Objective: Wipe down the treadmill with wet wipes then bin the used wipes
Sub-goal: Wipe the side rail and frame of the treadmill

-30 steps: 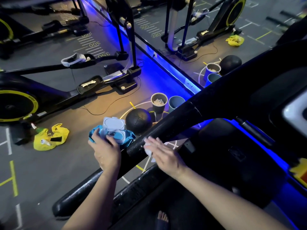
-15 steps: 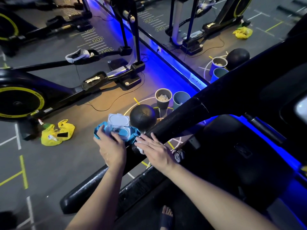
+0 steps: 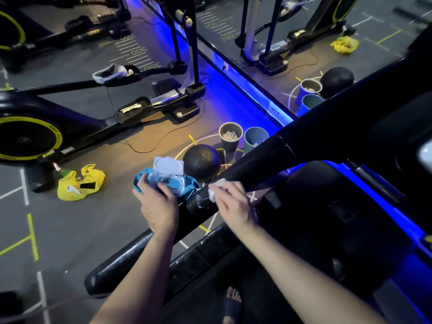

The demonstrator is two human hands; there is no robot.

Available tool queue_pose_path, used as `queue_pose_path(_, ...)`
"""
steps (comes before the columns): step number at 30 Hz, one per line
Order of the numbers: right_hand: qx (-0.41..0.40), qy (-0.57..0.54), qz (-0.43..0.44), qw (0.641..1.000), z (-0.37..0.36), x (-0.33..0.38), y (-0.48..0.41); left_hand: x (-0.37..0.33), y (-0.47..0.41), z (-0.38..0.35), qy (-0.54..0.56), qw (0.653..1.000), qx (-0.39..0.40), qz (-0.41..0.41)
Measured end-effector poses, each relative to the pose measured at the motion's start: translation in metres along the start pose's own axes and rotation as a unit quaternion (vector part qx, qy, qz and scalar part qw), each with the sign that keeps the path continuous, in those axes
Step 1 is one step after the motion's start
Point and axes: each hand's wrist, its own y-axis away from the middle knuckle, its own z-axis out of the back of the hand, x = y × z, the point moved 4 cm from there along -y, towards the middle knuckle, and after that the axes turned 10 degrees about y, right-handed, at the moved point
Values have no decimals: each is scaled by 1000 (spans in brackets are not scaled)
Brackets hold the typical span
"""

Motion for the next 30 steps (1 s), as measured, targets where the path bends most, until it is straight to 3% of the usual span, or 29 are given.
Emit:
queue_pose_path(7, 49, -117, -49, 991, -4, 26, 17, 0, 0, 1, 7, 1000, -4, 3)
queue_pose_path(12, -52, -40, -203, 977, 25, -15, -5, 0, 0, 1, 21, 1000, -6, 8)
queue_pose_path(15, 12, -35, -81, 996, 4, 0, -16, -3, 1, 1, 22, 1000, -4, 7)
queue_pose_path(18, 101, -98, 45, 989, -20, 34, -1, -4, 2, 2, 23, 1000, -1, 3)
queue_pose_path(20, 122, -117, 64, 983, -20, 43, 11, -5, 3, 2, 24, 1000, -3, 2)
queue_pose_path(23, 80, -102, 71, 989, -1, 28, 19, -5, 2, 2, 27, 1000, -4, 8)
queue_pose_path(26, -24, -39, -81, 996, 33, -12, 8, -4, 1, 1, 25, 1000, -4, 6)
queue_pose_path(28, -99, 7, -222, 970, 56, -54, -6, -3, 1, 0, 22, 1000, -4, 8)
queue_pose_path(30, -127, -22, -326, 937, 68, -96, -22, -4, 2, 1, 21, 1000, -2, 7)
